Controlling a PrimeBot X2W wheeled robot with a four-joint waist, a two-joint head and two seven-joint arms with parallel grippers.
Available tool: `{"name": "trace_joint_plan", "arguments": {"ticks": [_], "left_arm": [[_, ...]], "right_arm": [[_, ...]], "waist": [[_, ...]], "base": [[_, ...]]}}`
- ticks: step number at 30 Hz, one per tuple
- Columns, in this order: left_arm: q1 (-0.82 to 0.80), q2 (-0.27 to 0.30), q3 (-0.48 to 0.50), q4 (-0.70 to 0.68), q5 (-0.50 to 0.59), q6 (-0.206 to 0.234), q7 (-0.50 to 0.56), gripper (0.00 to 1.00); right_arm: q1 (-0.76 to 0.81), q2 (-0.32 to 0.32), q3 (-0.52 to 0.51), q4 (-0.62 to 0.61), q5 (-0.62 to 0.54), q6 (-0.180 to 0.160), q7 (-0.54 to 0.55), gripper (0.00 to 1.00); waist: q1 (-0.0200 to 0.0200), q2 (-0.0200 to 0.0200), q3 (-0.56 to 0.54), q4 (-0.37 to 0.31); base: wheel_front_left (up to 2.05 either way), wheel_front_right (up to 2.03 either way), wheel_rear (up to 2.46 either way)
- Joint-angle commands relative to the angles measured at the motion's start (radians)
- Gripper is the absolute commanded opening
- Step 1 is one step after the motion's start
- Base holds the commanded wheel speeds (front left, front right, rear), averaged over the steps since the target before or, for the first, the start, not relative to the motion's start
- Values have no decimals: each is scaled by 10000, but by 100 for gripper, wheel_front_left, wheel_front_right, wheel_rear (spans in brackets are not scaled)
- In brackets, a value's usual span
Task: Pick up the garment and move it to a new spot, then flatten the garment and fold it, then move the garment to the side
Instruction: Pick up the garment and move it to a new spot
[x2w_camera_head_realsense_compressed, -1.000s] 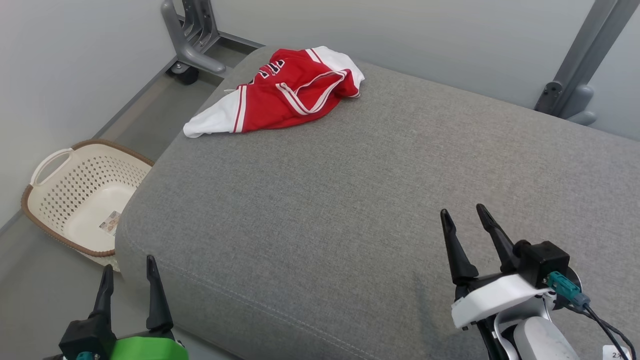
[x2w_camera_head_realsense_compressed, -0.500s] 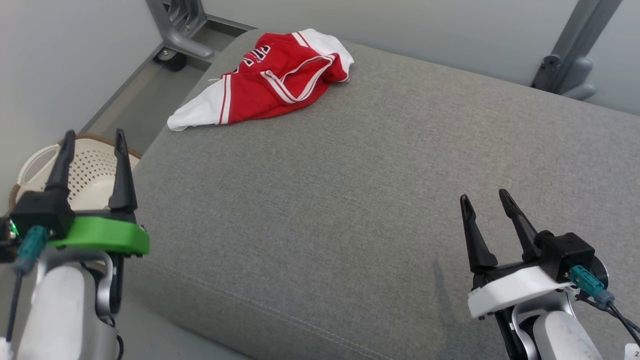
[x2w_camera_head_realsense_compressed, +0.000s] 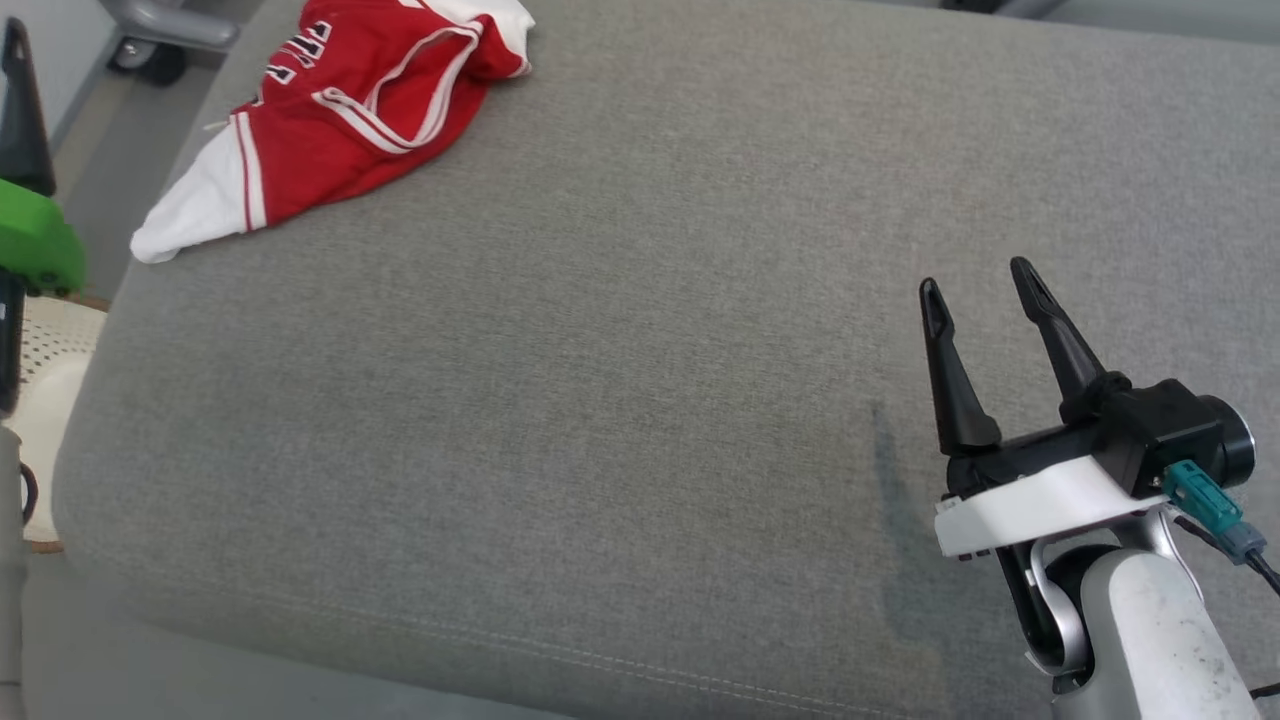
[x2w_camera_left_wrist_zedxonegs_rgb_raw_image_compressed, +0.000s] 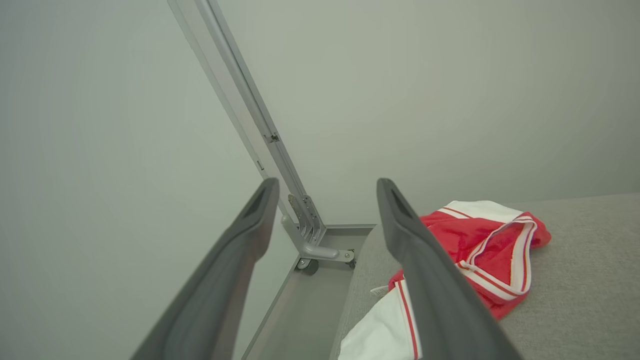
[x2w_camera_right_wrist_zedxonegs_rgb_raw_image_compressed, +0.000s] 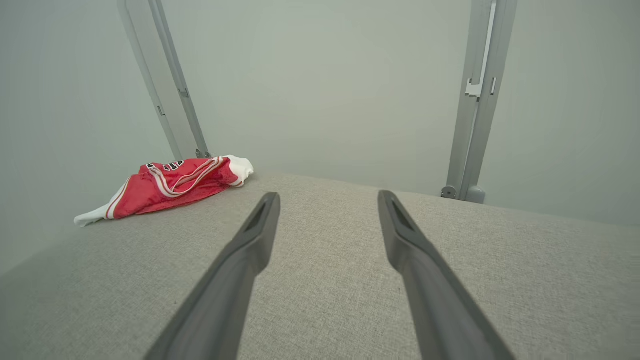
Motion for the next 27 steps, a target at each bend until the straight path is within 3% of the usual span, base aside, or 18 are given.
{"name": "trace_joint_plan", "arguments": {"ticks": [1, 10, 21, 27], "left_arm": [[-553, 53, 13, 504, -164, -68, 54, 100], [-2106, 345, -380, 2789, -626, -200, 100, 100], [-2801, 251, -782, 4886, -1001, -217, 235, 100], [-3013, 167, -572, 5788, -1281, 141, 316, 100]], "right_arm": [[-230, -37, 53, -202, -40, -8, 61, 100], [-537, -33, 28, -1075, -353, -8, 199, 100], [-490, -30, -24, -1210, -339, -8, 73, 100], [-586, -30, 101, -1146, -265, -8, 64, 100]], "waist": [[-1, 101, 1581, -1486], [-1, 101, 2881, -2366], [-1, 101, 3355, -2535], [-1, 101, 3451, -2577]], "base": [[0, 0, 0], [0, 0, 0], [0, 0, 0], [0, 0, 0]]}}
